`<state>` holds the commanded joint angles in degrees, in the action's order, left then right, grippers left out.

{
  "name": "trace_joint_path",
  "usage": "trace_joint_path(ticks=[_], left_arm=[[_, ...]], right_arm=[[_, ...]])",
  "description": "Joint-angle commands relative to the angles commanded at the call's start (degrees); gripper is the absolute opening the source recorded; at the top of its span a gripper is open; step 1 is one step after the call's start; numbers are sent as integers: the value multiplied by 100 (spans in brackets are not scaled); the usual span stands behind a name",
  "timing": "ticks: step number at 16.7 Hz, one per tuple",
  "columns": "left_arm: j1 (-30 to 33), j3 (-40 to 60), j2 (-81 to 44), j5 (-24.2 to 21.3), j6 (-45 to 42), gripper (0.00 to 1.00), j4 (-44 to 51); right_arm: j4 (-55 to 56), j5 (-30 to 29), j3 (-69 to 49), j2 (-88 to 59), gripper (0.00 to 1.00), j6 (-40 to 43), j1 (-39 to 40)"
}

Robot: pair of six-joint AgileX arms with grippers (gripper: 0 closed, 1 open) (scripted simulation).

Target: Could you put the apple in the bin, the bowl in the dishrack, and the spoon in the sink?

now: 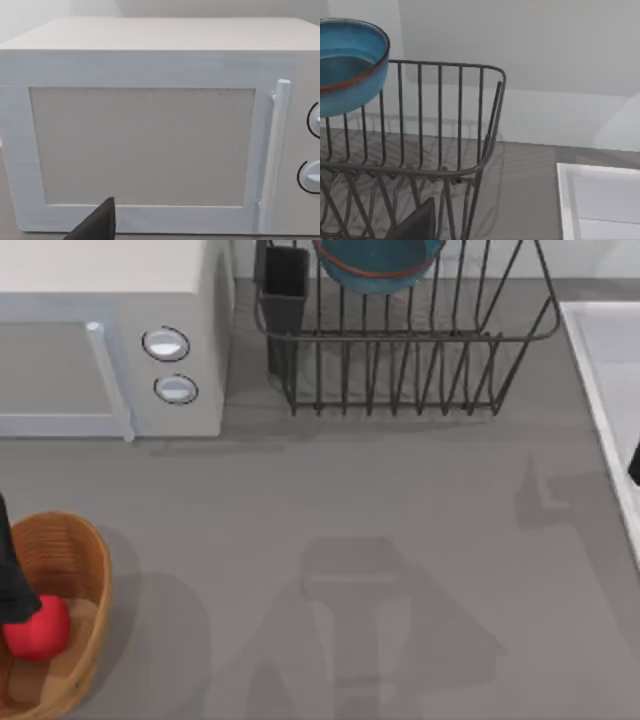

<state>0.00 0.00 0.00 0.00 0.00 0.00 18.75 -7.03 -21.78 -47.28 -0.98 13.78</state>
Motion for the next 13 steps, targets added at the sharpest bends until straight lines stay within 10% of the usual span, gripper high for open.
trace_joint_path(ticks=[13], left_arm=[[0, 0, 0, 0, 0, 100, 0]], right_arm=[[-1874, 703, 2178, 4728, 100, 98, -1378]])
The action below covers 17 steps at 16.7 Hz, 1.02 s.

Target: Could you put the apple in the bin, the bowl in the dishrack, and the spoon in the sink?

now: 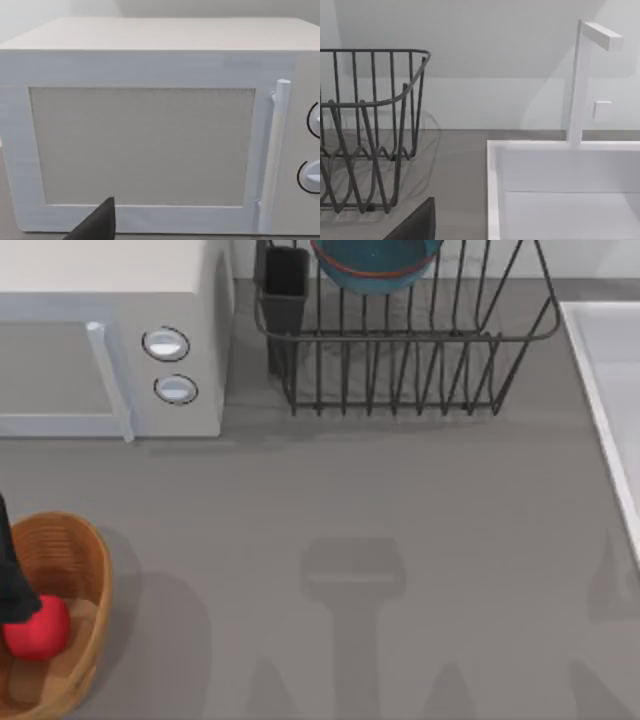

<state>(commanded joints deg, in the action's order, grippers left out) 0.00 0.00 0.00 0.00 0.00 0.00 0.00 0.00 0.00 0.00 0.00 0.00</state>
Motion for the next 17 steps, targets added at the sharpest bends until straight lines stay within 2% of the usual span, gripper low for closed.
trace_joint_path(ticks=[6, 9, 12, 17], left_arm=[[0, 0, 0, 0, 0, 100, 0], [0, 0, 0, 0, 0, 100, 0], [0, 0, 0, 0, 0, 100, 0], [0, 0, 0, 0, 0, 100, 0]], right_arm=[[-58, -2, -83, -92, 100, 0, -12], [-565, -2, -540, -643, 100, 5, -257], [-1448, -12, -1300, -1749, 100, 24, -679], [-3309, -52, -2803, -4433, 100, 112, -1519]])
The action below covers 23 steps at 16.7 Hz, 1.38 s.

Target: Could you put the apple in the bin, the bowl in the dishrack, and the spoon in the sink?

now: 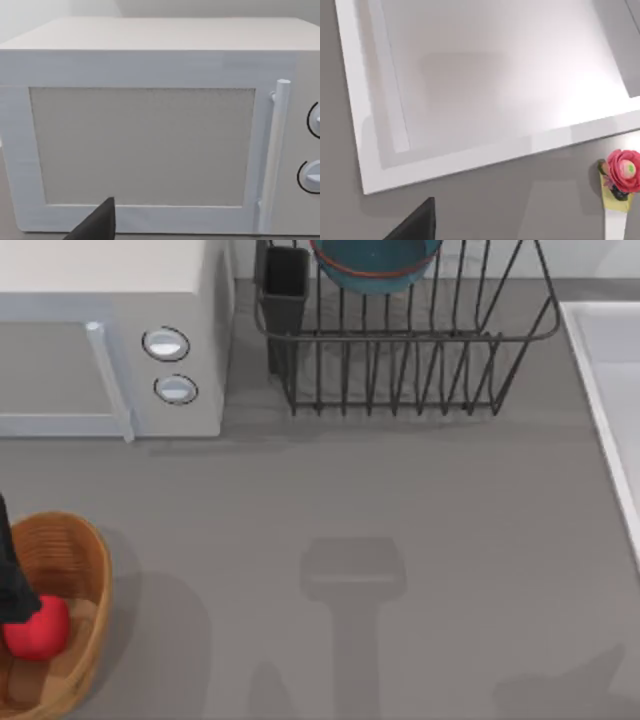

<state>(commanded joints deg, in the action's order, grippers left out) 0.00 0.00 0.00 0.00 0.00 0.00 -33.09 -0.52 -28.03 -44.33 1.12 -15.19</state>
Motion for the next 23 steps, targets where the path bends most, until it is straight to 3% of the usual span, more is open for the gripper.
trace_joint_path(ticks=[6, 11, 18, 23], left_arm=[[0, 0, 0, 0, 0, 100, 0], [0, 0, 0, 0, 0, 100, 0], [0, 0, 0, 0, 0, 100, 0], [0, 0, 0, 0, 0, 100, 0]], right_arm=[[-1921, -4, -1621, -2638, 100, 81, -858], [-2682, 49, -2330, -3646, 100, 104, -1213], [-2599, 50, -2278, -3707, 100, 96, -1203], [-1331, 53, -1640, -4295, 100, 78, -1206]])
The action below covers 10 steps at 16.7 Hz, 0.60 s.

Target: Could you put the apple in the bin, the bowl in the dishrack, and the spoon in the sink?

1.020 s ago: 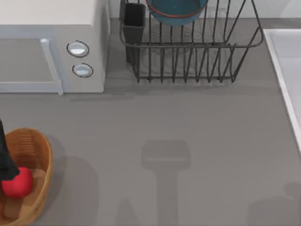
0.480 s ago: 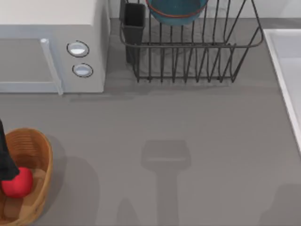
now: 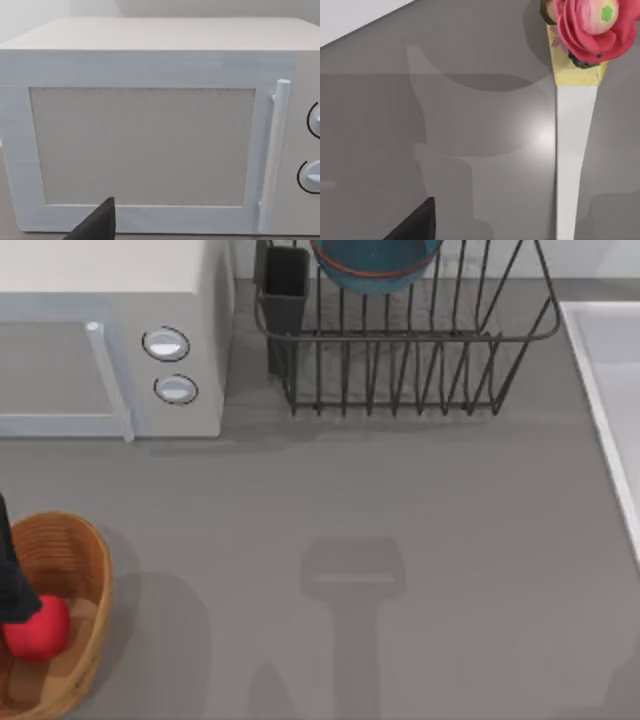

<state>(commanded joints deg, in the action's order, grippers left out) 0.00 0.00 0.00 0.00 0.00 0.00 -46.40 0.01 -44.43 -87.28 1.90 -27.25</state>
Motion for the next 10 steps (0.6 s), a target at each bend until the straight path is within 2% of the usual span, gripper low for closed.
trace_joint_path(ticks=[4, 10], left_arm=[[0, 0, 0, 0, 0, 100, 0], [0, 0, 0, 0, 0, 100, 0]], right_arm=[[1103, 0, 580, -526, 100, -11, 4], [1311, 0, 710, -645, 100, -14, 5]])
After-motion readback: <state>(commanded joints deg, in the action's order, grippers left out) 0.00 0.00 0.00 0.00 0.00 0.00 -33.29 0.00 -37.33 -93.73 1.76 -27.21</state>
